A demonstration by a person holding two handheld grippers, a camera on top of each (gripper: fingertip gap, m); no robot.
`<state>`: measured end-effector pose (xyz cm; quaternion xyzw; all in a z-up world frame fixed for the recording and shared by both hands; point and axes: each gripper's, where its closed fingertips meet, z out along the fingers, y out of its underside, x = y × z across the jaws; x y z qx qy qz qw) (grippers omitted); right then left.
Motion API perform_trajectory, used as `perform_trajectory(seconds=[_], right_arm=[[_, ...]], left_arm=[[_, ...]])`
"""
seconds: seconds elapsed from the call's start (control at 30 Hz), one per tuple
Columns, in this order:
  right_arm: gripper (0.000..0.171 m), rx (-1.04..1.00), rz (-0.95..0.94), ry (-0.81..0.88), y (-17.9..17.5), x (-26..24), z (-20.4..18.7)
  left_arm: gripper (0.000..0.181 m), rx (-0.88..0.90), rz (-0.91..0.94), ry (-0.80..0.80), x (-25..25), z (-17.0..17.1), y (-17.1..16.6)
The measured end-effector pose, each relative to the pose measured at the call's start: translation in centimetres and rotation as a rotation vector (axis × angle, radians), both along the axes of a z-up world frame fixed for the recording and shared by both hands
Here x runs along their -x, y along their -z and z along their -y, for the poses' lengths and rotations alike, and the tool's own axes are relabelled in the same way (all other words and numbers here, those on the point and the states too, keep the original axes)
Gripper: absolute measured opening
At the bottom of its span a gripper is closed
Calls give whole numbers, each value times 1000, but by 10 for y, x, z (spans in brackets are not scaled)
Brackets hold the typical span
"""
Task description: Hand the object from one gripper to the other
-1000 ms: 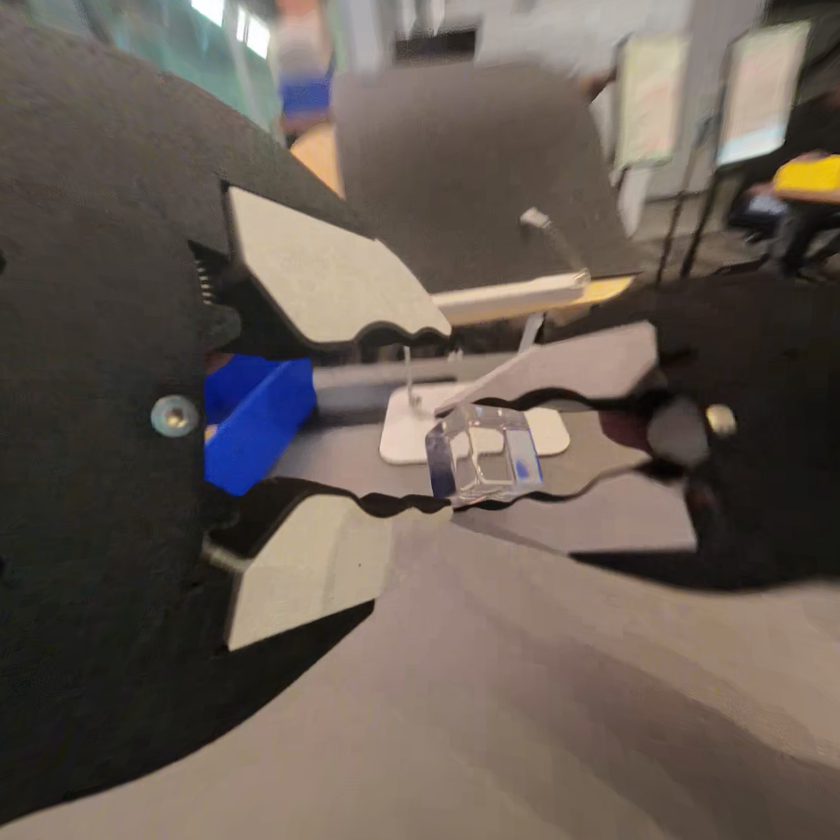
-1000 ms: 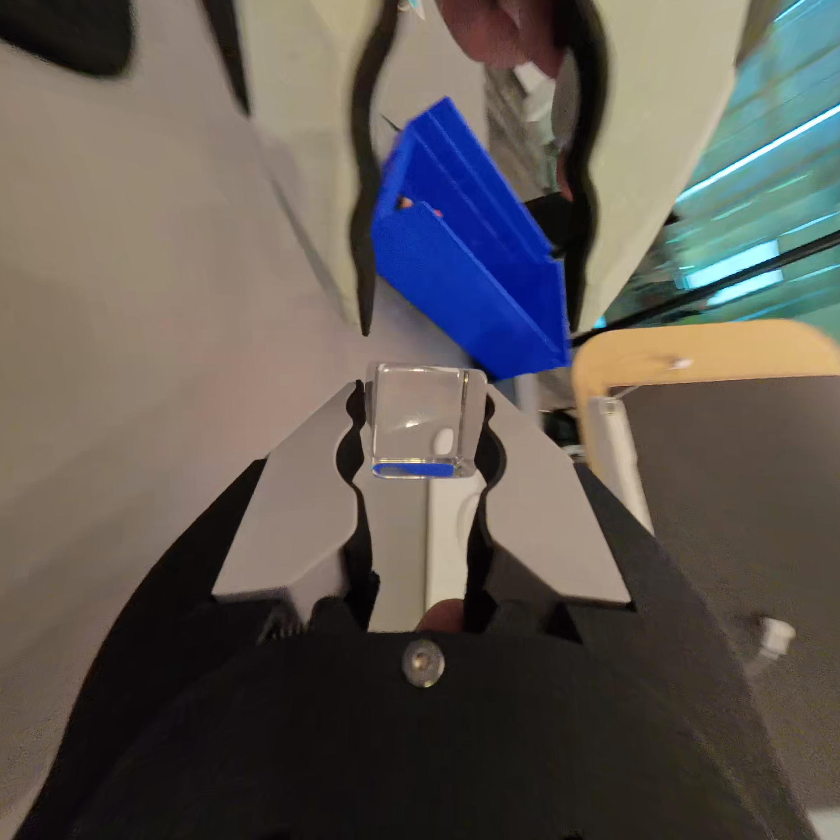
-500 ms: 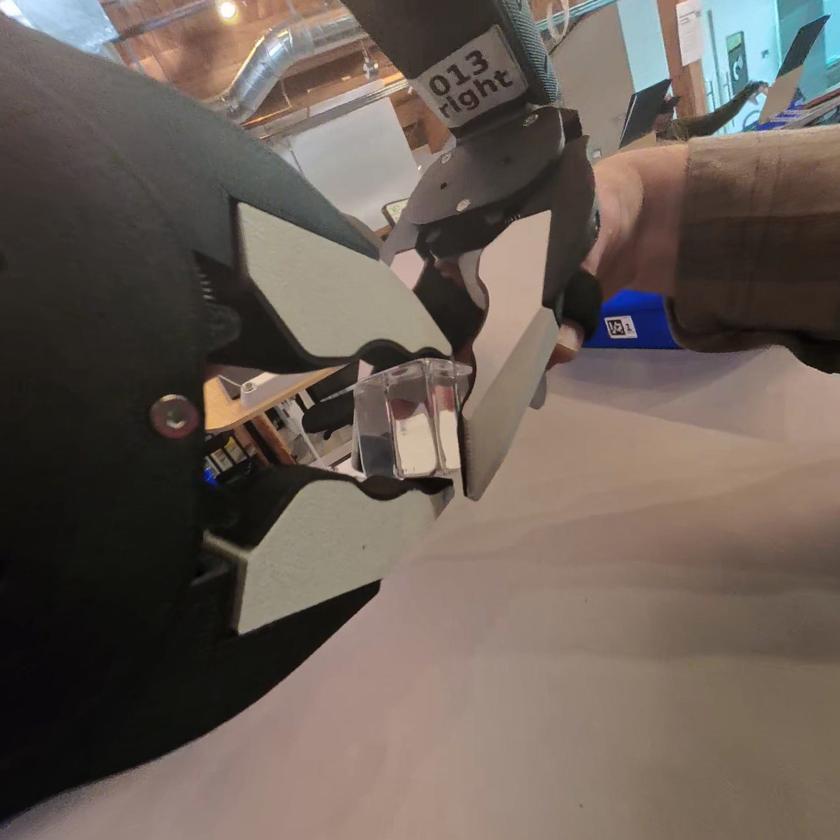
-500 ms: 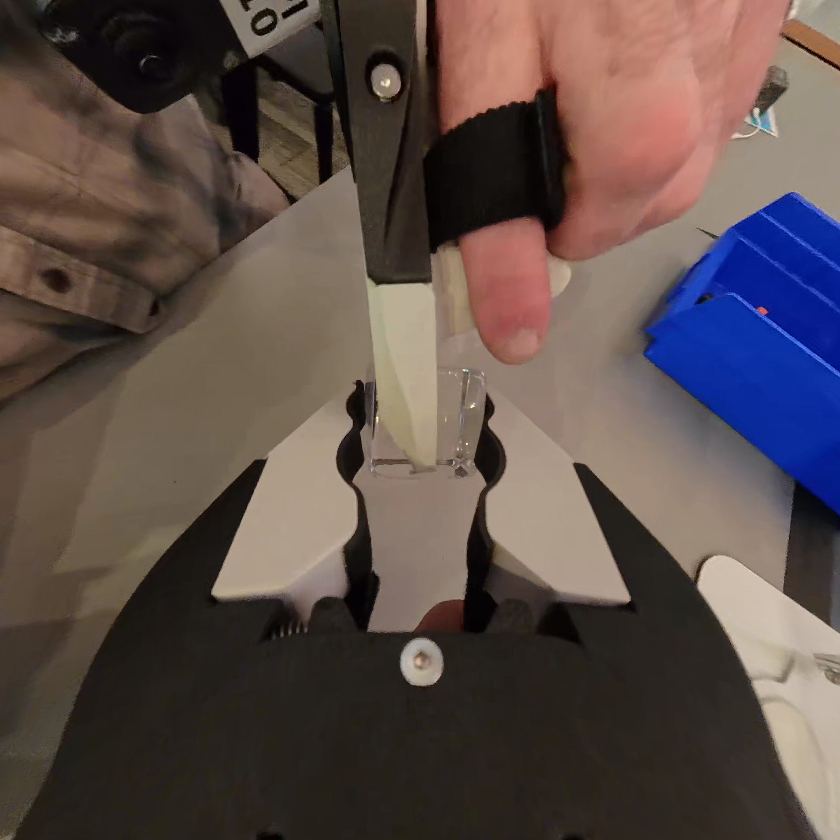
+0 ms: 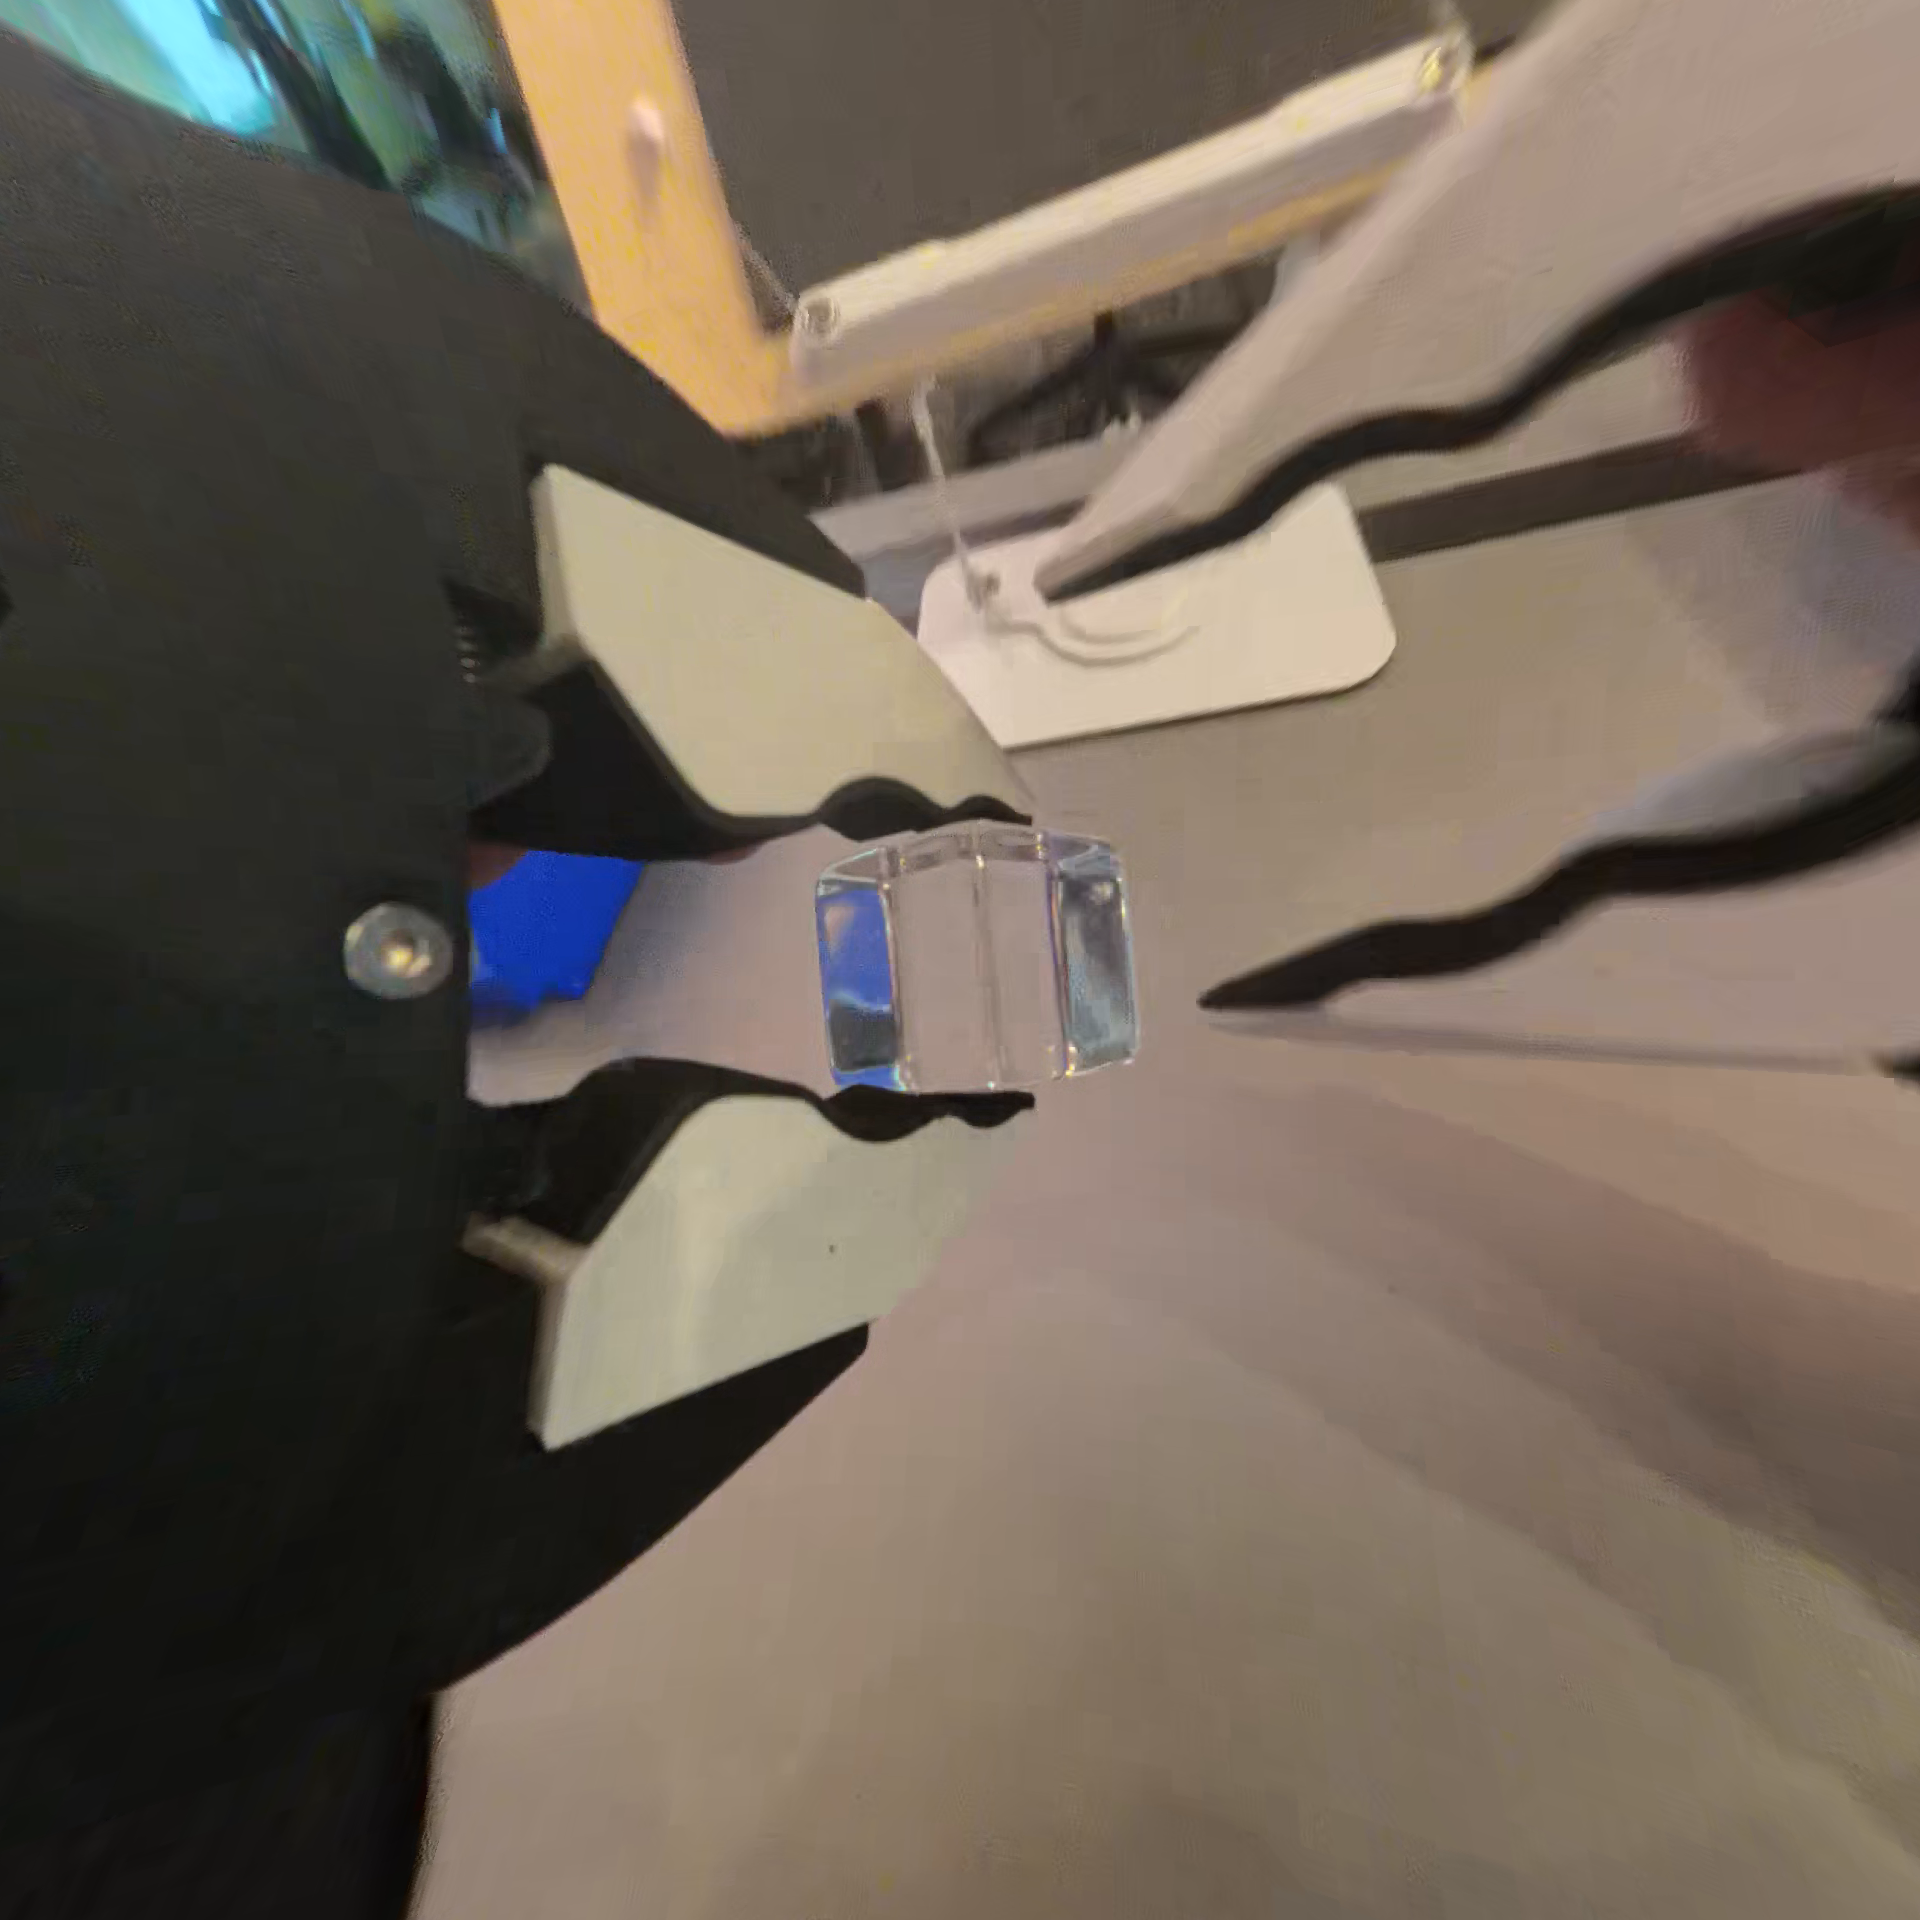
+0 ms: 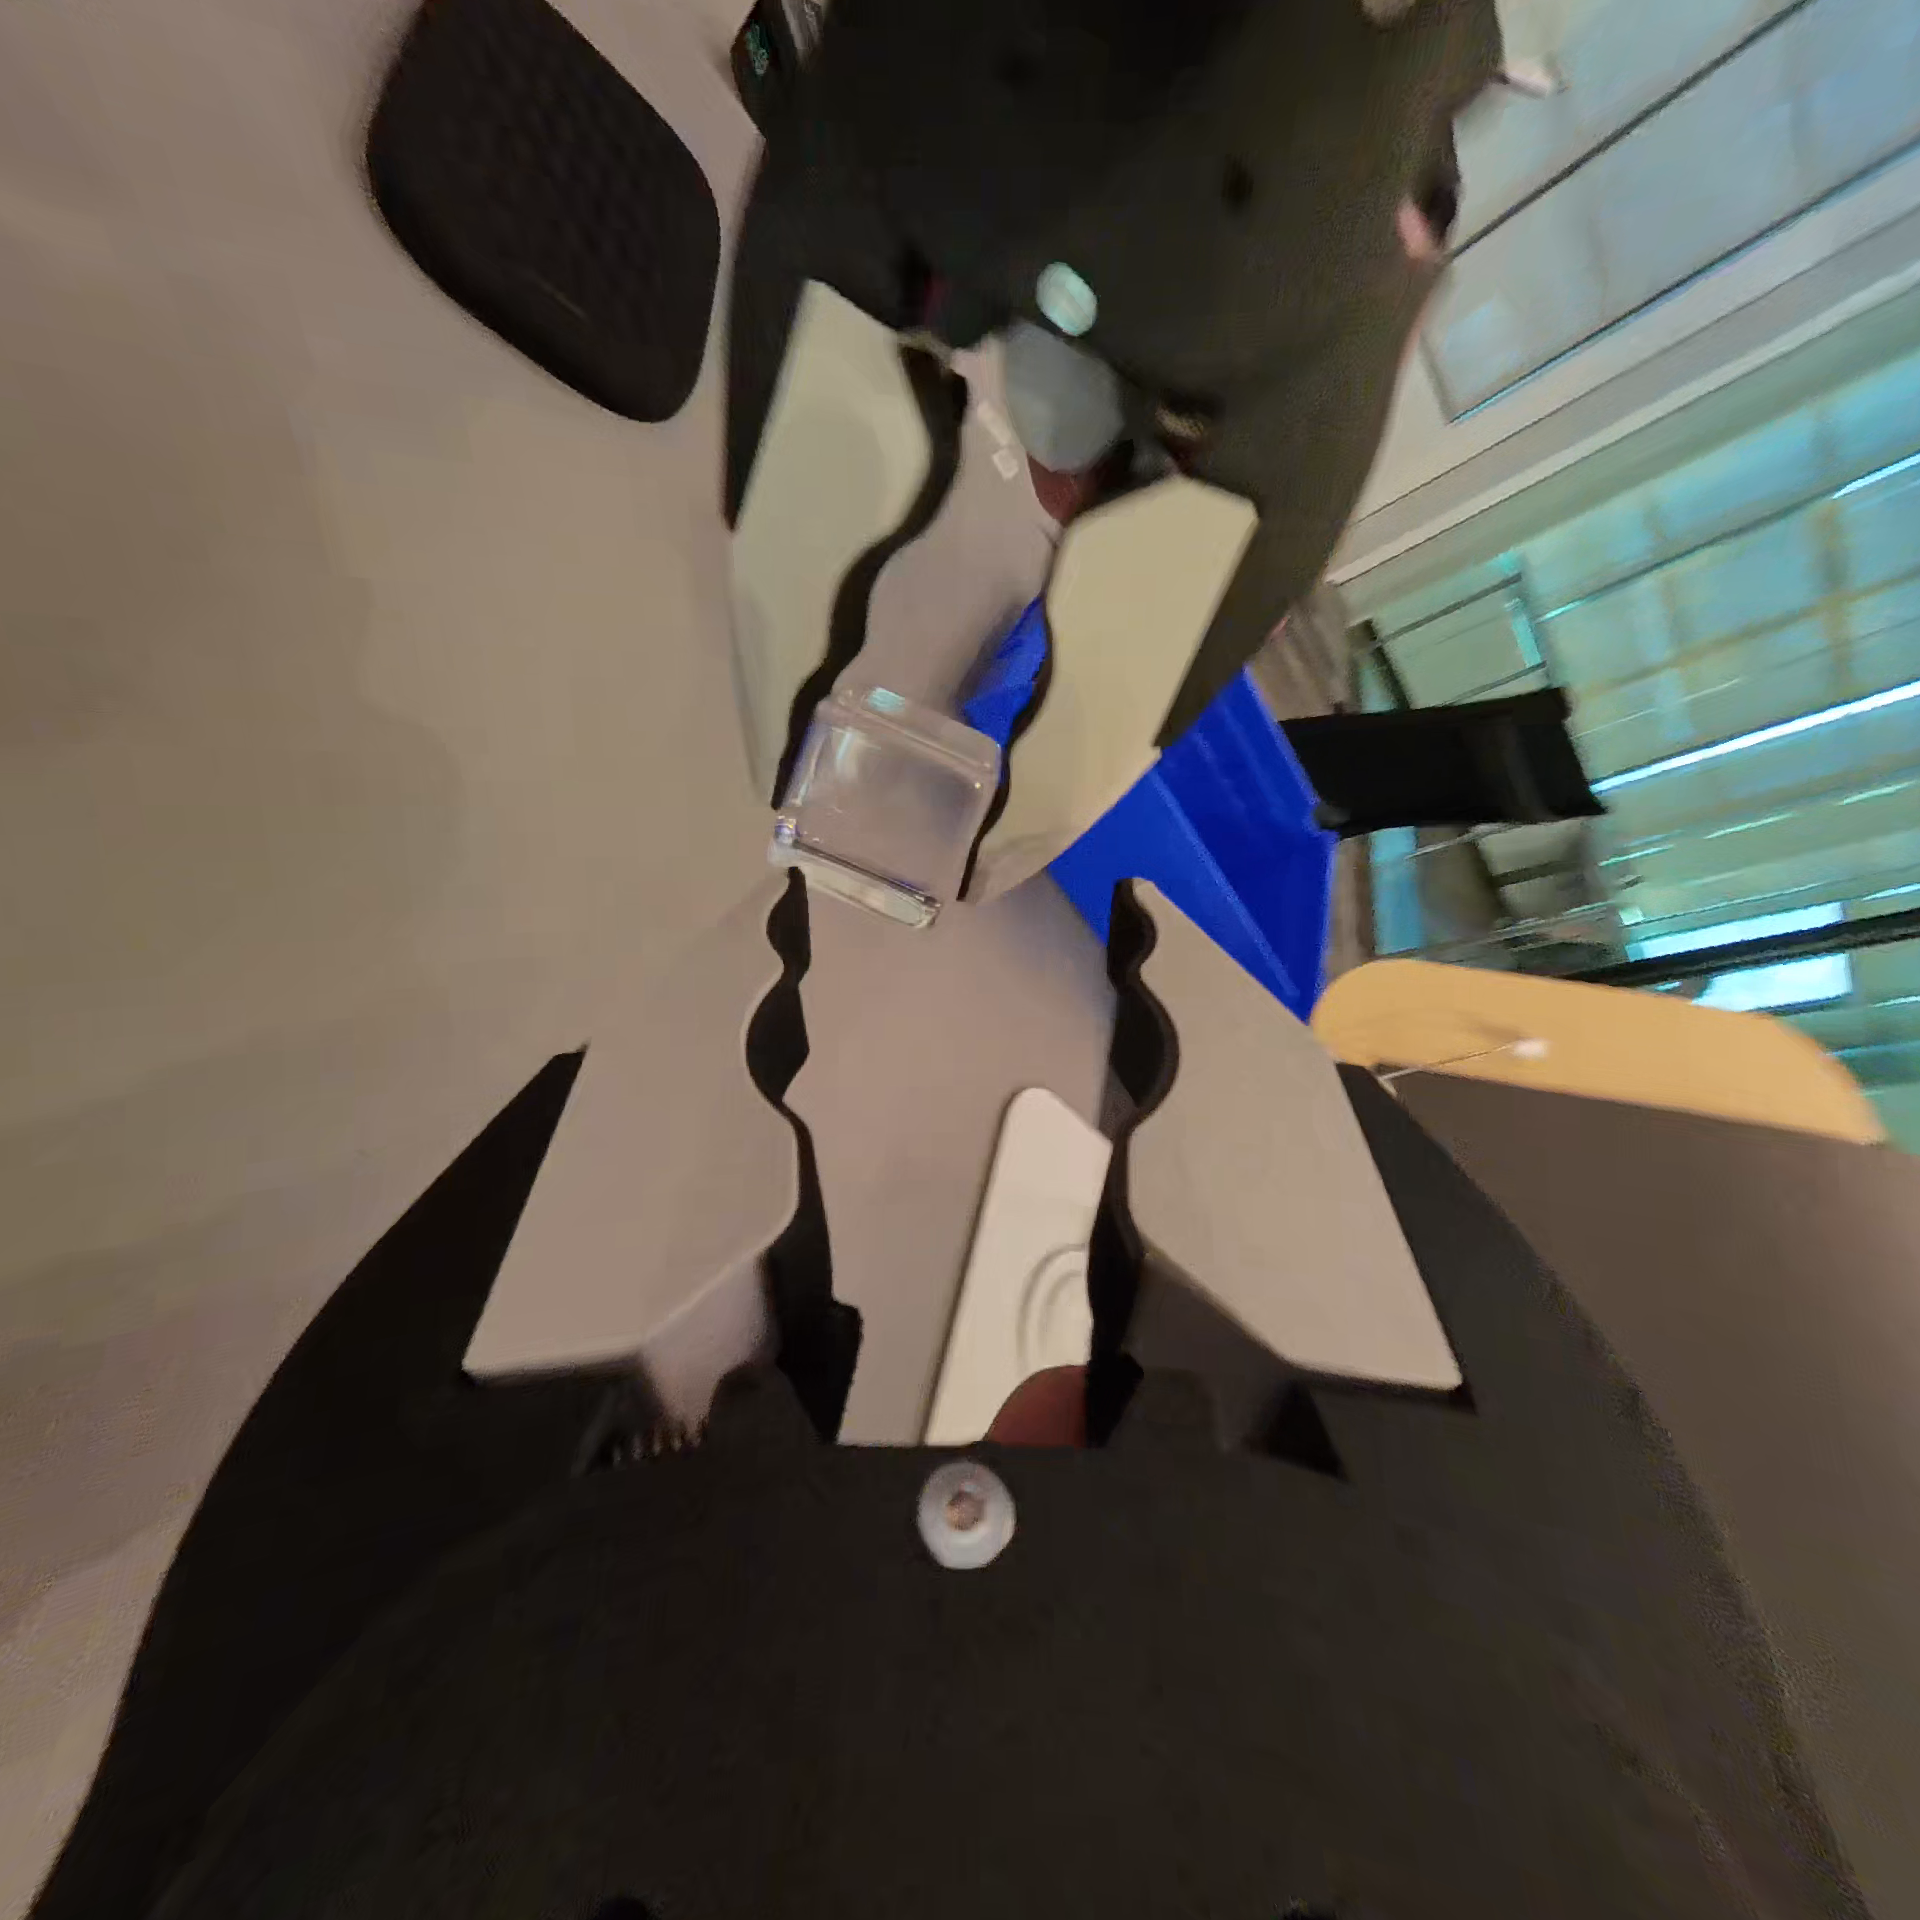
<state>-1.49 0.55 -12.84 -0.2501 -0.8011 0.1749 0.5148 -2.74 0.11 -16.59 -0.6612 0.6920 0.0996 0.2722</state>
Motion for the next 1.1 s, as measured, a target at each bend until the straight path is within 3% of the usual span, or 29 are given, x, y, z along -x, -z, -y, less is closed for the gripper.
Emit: perform_trajectory(seconds=[0.2,0.43,0.67,0.83,0.97,1.1], right_arm=[[50,-220,-56,-62,-13,4,26],[55,-356,-115,-88,-9,25,44],[42,-336,-70,-137,9,34,59],[42,-270,-48,-113,11,34,53],[42,-179,-146,-74,-8,34,39],[41,-94,-362,-18,-43,34,23]], left_arm=[[45,456,123,-59,12,16,-13],[45,706,38,83,10,49,-22],[45,799,-44,144,4,65,-10],[45,798,-11,111,3,58,-8],[64,644,70,76,0,35,-24],[74,562,237,27,4,22,-51]])
